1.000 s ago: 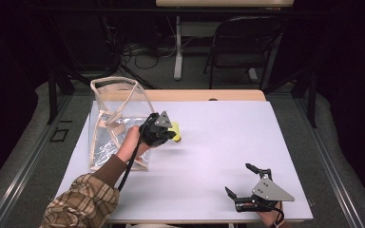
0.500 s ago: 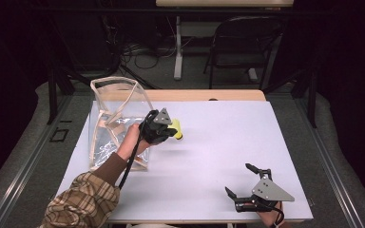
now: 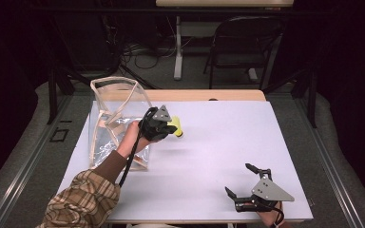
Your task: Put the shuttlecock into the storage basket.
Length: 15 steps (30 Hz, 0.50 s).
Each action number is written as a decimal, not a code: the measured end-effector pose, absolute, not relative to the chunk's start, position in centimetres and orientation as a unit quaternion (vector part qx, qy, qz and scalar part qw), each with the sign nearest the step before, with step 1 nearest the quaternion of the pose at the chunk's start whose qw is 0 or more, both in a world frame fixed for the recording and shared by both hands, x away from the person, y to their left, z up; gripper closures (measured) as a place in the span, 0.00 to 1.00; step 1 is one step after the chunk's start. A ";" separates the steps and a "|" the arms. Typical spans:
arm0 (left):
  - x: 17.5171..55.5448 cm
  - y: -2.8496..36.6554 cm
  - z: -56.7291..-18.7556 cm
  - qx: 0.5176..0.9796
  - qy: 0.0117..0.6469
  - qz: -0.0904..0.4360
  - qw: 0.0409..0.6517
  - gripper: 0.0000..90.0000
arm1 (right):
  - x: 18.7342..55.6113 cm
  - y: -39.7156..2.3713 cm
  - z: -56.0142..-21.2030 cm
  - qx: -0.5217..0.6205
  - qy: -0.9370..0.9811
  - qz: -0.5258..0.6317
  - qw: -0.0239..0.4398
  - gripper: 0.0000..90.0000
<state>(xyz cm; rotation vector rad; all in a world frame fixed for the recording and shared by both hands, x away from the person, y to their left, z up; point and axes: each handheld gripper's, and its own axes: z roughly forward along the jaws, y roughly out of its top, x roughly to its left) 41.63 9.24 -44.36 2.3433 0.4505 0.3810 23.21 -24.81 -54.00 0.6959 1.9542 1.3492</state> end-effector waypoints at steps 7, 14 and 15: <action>41.8 9.3 -43.5 0.905 0.171 0.151 0.358 1.00 | 23.2 -24.8 -54.0 0.267 0.747 0.513 0.327 0.01; 41.8 9.1 -42.5 0.904 0.166 0.157 0.362 1.00 | 23.2 -24.8 -54.0 0.266 0.747 0.515 0.327 0.01; 41.8 9.1 -42.5 0.904 0.166 0.157 0.362 1.00 | 23.2 -24.8 -54.0 0.266 0.747 0.515 0.327 0.01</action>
